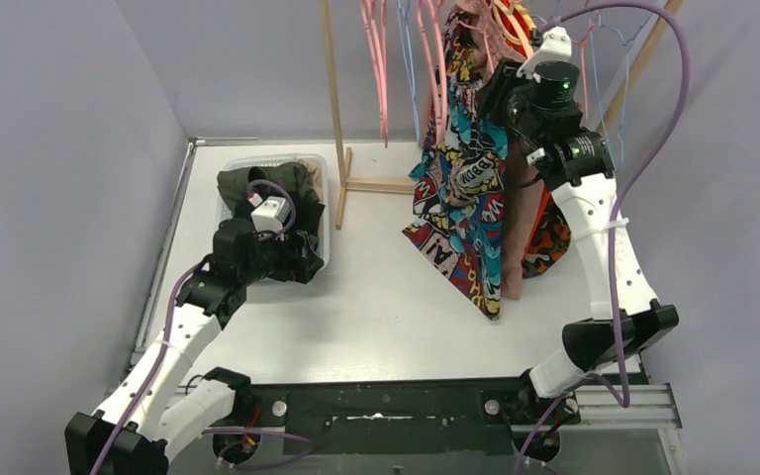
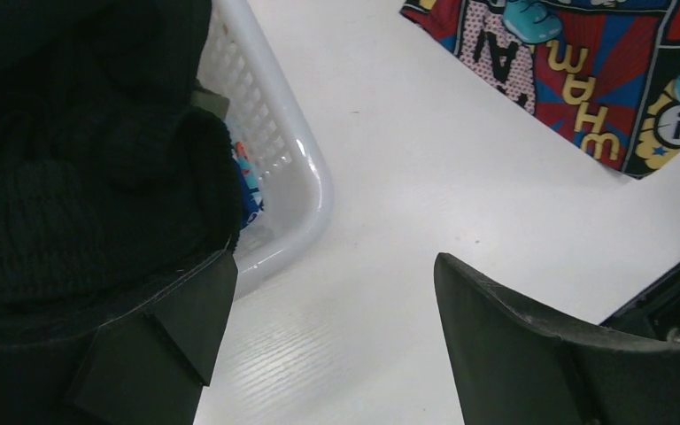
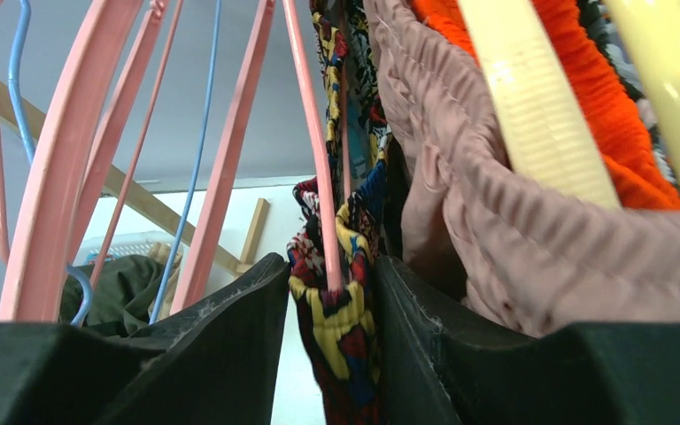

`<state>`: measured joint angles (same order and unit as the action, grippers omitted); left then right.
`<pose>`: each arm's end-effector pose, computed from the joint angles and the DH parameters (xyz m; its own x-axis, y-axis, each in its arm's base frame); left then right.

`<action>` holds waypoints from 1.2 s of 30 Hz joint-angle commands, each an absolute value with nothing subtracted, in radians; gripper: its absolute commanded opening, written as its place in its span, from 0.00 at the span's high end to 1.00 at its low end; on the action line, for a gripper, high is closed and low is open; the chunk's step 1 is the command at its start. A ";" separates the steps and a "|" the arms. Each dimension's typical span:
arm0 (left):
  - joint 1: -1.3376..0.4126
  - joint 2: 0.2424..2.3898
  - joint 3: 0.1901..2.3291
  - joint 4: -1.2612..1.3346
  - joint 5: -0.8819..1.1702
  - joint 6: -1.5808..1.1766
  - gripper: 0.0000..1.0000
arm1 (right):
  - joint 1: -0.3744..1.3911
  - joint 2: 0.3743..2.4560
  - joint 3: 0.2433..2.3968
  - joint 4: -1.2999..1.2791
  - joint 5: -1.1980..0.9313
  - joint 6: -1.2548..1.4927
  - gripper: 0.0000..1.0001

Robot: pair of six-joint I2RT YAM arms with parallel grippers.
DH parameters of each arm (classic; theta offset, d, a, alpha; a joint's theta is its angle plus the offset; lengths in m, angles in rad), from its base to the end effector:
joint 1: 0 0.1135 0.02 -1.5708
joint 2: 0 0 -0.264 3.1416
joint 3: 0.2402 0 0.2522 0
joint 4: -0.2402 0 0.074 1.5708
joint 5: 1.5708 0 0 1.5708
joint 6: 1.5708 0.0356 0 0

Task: Remove the shorts from the hanger
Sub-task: Pick up the hanger from the clothes rod.

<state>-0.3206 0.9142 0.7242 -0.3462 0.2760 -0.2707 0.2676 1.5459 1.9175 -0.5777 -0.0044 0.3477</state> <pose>0.1903 -0.0734 0.2800 -0.6077 -0.0693 -0.7911 0.3768 0.8518 -0.3640 0.3155 0.0867 0.4998 -0.2771 0.2774 -0.9200 -0.1852 0.9241 0.3344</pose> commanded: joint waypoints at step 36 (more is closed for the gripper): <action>-0.258 1.019 0.964 -0.450 0.094 -0.295 0.14 | 0.179 1.524 1.855 -0.099 -0.403 0.489 1.00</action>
